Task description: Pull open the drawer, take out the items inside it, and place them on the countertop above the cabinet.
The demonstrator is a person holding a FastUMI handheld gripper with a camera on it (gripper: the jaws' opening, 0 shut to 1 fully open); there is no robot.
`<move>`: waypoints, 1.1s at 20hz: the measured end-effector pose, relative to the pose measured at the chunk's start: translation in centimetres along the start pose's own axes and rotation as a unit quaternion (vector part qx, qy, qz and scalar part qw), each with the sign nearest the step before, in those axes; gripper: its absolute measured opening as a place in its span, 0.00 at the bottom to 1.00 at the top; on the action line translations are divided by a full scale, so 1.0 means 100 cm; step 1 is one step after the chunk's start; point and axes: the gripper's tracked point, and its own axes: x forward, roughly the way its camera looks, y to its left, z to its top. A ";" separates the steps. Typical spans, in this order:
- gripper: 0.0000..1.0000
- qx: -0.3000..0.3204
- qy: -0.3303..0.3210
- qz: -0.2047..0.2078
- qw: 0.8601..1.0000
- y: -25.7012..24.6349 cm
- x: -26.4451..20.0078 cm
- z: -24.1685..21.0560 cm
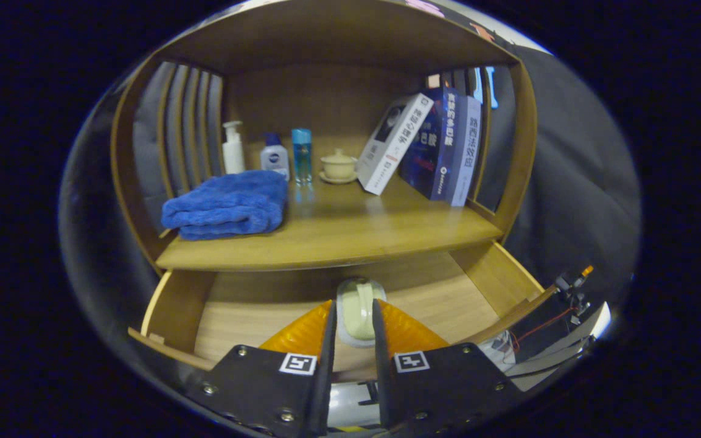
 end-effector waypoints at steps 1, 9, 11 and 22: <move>0.32 0.000 0.031 -0.007 0.999 -0.001 0.008 -0.003; 0.32 0.010 0.162 -0.016 0.987 0.000 0.070 -0.041; 0.33 0.011 0.142 -0.011 0.990 -0.004 0.080 -0.031; 0.30 -0.014 0.141 -0.019 0.990 -0.022 0.091 -0.029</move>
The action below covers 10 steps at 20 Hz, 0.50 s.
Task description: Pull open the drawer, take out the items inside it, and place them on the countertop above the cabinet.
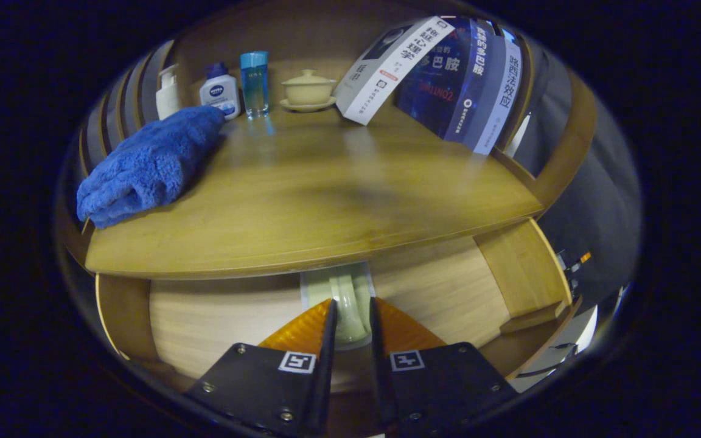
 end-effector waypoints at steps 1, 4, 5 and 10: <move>0.30 0.003 0.004 -0.002 1.000 -0.002 0.004 -0.001; 0.30 -0.003 0.037 0.009 0.999 0.000 0.015 -0.016; 0.30 0.006 0.019 0.017 1.000 0.003 0.014 -0.010; 0.21 0.029 0.013 0.007 0.999 -0.006 0.017 -0.012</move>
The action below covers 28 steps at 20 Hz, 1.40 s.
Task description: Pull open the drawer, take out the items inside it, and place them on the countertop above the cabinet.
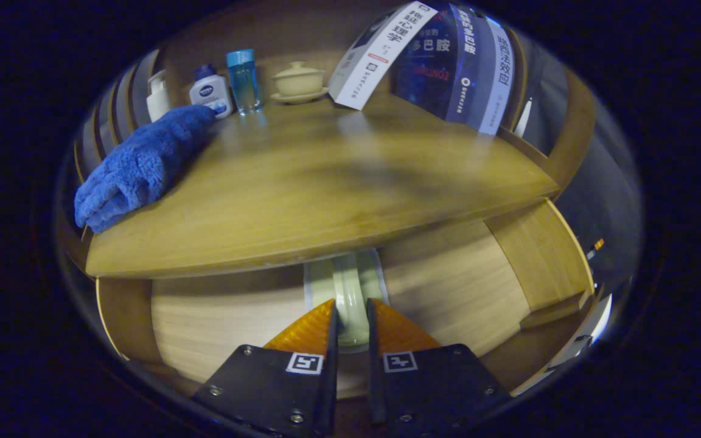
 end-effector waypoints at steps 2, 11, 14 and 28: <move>0.21 0.023 0.004 -0.025 0.999 -0.012 -0.005 -0.003; 0.21 0.144 -0.052 -0.063 0.986 -0.042 -0.060 0.028; 0.21 0.128 -0.031 -0.113 0.985 -0.060 -0.080 0.023; 0.21 0.057 -0.076 -0.155 0.983 -0.054 -0.146 0.045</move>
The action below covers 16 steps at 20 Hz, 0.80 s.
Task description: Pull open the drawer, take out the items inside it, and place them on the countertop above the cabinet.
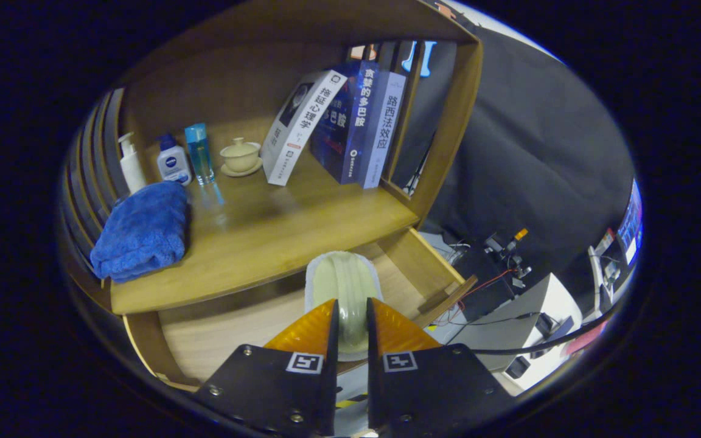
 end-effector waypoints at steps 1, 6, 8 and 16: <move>0.21 -0.007 -0.004 -0.009 1.000 -0.005 -0.005 0.003; 0.21 -0.011 -0.044 -0.009 0.999 -0.004 -0.026 0.037; 0.21 -0.010 -0.060 0.007 0.998 0.006 -0.031 0.051; 0.21 -0.030 -0.086 0.117 0.989 0.079 0.010 0.083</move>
